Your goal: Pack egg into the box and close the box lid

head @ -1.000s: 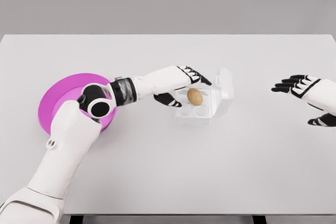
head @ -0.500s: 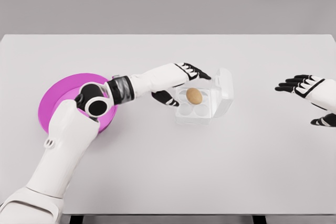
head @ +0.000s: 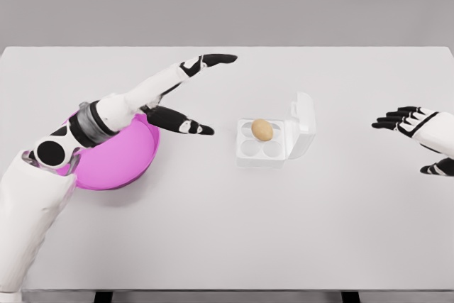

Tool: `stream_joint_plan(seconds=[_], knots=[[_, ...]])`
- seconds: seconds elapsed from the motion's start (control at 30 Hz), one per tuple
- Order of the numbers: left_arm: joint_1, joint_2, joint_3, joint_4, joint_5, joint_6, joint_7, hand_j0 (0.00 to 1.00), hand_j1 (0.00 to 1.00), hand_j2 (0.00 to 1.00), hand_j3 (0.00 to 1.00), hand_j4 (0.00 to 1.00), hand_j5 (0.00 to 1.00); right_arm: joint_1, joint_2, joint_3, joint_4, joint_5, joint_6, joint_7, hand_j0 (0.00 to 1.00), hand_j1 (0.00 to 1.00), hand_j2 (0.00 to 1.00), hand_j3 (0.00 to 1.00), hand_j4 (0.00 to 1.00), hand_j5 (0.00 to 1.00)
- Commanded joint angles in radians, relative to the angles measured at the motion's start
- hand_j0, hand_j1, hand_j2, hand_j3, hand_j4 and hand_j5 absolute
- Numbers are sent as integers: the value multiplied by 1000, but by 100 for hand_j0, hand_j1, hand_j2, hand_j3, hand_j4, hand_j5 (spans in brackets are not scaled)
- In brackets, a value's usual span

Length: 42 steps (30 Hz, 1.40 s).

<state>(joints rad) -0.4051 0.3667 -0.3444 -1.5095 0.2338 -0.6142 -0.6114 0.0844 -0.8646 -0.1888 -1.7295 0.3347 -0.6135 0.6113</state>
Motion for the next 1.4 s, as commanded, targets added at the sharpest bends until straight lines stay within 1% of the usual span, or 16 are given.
stream_joint_plan(seconds=[0.0,0.07,0.13,0.27,0.33,0.37,0.4,0.47,0.5,0.57,0.83,0.93,1.0,1.07,1.2,1.37], knots=[[3,155,5,-119,354,3,1,100,100,100,100,100,100,0,-7,0,44,21,3,0,100,100,100,100,100,100],[45,236,11,-162,481,3,1,100,100,100,100,100,100,-5,1,-1,96,52,3,0,100,100,100,100,100,100],[91,267,56,-172,539,3,1,100,100,100,100,100,100,-8,6,3,99,75,3,0,100,100,100,100,100,100],[196,282,168,-202,538,3,1,100,100,100,100,100,100,-23,4,37,97,113,3,0,100,100,100,100,100,100],[218,350,169,-193,535,3,1,100,100,100,100,100,100,-87,6,118,102,164,3,0,100,100,100,100,100,100],[224,357,169,-190,535,3,1,100,100,100,100,100,100,-100,6,144,100,165,3,0,100,100,100,100,100,100],[244,380,173,-182,532,3,1,100,100,100,100,100,100,-135,7,212,97,167,3,0,100,100,100,100,100,100],[265,393,173,-178,527,3,1,100,100,100,100,100,100,-152,35,255,99,172,3,0,100,100,100,100,100,100],[275,400,174,-158,526,3,1,100,100,100,100,100,100,-158,52,259,102,201,3,0,100,100,100,100,100,100],[281,417,174,-152,526,3,1,100,100,100,100,100,100,-169,82,261,104,239,3,0,100,100,100,100,100,100],[281,423,173,-138,524,3,1,100,100,100,100,100,100,-184,81,265,88,237,3,0,100,100,100,100,100,100],[281,423,174,-138,516,3,1,100,100,100,100,100,100,-189,90,282,74,237,3,0,100,100,100,100,100,100],[279,423,174,-138,516,3,1,100,100,100,100,100,100,-216,102,305,74,237,3,0,100,100,100,100,100,100],[281,423,174,-138,516,3,1,100,100,100,100,100,100,-222,122,311,71,237,3,0,100,100,100,100,100,100],[281,422,174,-138,516,3,1,100,100,100,100,100,100,-222,125,319,38,236,3,0,100,100,100,100,100,100],[279,422,174,-138,516,3,1,100,100,100,100,100,100,-222,136,321,30,234,3,0,100,100,100,100,100,100]])
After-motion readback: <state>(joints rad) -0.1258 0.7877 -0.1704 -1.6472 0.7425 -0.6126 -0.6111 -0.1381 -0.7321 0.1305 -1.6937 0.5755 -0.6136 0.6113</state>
